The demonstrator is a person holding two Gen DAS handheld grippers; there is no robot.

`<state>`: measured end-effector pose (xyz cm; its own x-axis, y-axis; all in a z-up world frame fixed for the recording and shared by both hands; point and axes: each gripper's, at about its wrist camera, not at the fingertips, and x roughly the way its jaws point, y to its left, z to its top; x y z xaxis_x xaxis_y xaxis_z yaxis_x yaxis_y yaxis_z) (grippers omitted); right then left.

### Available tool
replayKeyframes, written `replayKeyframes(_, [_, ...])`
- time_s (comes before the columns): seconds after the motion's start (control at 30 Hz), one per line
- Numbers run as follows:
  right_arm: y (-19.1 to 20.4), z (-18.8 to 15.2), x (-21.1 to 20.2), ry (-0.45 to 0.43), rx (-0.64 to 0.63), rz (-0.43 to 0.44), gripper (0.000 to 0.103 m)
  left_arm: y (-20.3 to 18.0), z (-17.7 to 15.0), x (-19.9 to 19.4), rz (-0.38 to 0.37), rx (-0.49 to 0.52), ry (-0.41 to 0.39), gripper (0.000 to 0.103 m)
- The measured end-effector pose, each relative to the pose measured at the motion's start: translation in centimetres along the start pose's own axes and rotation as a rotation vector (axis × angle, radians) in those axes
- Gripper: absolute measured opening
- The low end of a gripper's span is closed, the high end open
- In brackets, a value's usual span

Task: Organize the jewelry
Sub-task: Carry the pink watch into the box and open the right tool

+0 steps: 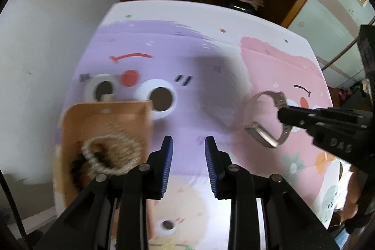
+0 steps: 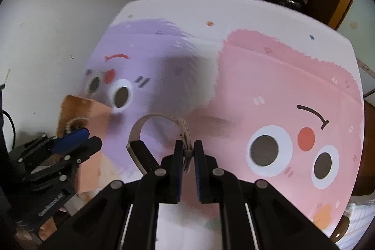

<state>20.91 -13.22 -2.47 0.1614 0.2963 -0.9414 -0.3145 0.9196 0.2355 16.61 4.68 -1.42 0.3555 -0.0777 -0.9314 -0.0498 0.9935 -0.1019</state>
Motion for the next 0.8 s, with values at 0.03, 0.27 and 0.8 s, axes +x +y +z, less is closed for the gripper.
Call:
replayKeyframes(0.03, [0.7, 0.0, -0.5, -0.008, -0.006, 0.006, 0.009, 0.6, -0.4, -0.6, 0.011, -0.006, -0.01, 0.036])
replayKeyframes(0.27, [6.6, -0.6, -3.0, -0.047, -0.062, 0.065, 0.009, 4.8, -2.3, -4.6, 0.07, -0.05, -0.088, 0.05])
replayKeyframes(0.8, [14.2, -1.9, -1.1, -0.03, -0.071, 0.108, 0.009, 11.7, -5.8, -6.1, 0.155, -0.166, -0.147, 0.066])
